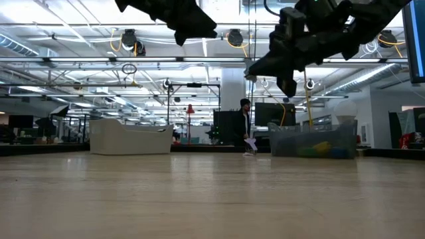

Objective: Pick and place Stapler, Stapler remover, tape
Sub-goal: Put the light blue staple remover into the grey bin

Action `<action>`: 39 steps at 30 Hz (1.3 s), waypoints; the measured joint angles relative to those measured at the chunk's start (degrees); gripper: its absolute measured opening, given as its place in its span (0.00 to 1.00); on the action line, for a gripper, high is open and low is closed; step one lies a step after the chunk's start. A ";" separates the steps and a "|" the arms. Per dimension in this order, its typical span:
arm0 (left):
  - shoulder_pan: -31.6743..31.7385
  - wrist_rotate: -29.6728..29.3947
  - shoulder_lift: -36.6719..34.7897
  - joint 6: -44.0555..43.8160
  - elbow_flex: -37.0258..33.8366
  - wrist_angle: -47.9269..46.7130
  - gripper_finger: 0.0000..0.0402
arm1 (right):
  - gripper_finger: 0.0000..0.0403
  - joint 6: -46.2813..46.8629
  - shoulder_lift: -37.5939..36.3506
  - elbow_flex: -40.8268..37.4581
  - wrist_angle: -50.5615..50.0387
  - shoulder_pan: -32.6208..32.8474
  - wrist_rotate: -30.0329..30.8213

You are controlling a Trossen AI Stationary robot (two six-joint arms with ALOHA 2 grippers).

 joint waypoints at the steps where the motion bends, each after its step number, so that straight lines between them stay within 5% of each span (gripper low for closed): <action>1: -0.37 -1.71 0.00 0.17 0.00 -0.09 0.33 | 0.00 -0.78 0.61 0.06 0.59 0.00 0.74; 17: -3.76 -13.04 6.03 -0.29 -0.04 1.90 0.33 | 0.00 -12.15 6.92 9.38 -4.65 0.00 7.89; 39: -3.53 -15.92 7.69 -0.05 0.02 2.94 0.33 | 0.00 -14.74 12.51 17.17 -5.93 0.26 7.60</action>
